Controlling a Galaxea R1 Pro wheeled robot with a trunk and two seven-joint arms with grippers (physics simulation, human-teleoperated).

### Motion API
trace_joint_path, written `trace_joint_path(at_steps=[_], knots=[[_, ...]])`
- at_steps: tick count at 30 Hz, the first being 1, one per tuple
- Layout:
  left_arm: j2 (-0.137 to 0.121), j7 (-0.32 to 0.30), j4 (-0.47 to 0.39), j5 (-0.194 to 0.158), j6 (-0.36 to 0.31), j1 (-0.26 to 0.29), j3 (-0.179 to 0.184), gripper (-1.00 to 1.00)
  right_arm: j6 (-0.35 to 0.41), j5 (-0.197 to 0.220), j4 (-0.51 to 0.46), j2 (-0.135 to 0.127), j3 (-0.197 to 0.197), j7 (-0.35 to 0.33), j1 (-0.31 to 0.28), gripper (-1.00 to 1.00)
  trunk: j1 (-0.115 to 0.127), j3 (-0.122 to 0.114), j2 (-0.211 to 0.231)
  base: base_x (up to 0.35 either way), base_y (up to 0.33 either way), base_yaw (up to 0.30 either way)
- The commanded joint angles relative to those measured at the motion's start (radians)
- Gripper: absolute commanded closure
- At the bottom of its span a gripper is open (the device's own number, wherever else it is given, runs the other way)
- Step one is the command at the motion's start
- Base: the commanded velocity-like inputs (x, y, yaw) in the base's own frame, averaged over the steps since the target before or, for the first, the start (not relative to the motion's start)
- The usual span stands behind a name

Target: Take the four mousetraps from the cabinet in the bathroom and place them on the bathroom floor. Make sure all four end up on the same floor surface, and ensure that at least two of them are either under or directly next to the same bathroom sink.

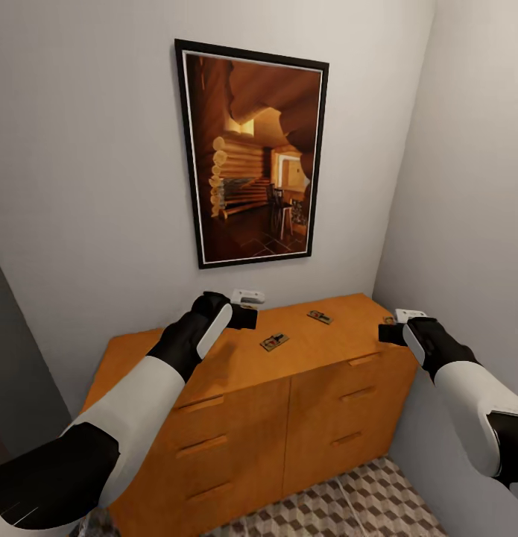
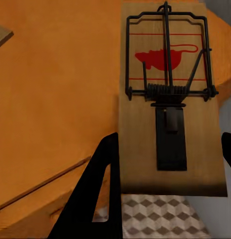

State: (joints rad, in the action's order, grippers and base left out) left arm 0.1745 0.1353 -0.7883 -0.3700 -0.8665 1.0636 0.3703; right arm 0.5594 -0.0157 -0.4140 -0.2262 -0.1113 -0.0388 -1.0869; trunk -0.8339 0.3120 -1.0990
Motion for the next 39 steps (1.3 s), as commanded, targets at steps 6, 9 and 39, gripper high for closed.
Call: trace_joint_path(at_steps=[6,9,39], knots=[[0.000,0.012,-0.002,-0.007,-0.004,0.001,0.000,1.00,0.006,-0.002,-0.002,-0.003,-0.005,-0.004,-0.001,1.00,0.001,0.001,-0.001,-0.346,0.000,0.000],[0.000,0.012,-0.002,-0.007,-0.003,0.001,0.000,1.00,0.007,-0.002,-0.003,-0.005,-0.006,-0.004,-0.001,1.00,0.001,0.001,-0.001,-0.346,0.000,0.000],[0.000,0.010,-0.001,-0.005,0.028,0.001,-0.006,1.00,0.004,-0.006,-0.002,0.000,-0.005,-0.003,0.000,1.00,0.001,0.001,-0.001,-0.271,0.000,0.000]])
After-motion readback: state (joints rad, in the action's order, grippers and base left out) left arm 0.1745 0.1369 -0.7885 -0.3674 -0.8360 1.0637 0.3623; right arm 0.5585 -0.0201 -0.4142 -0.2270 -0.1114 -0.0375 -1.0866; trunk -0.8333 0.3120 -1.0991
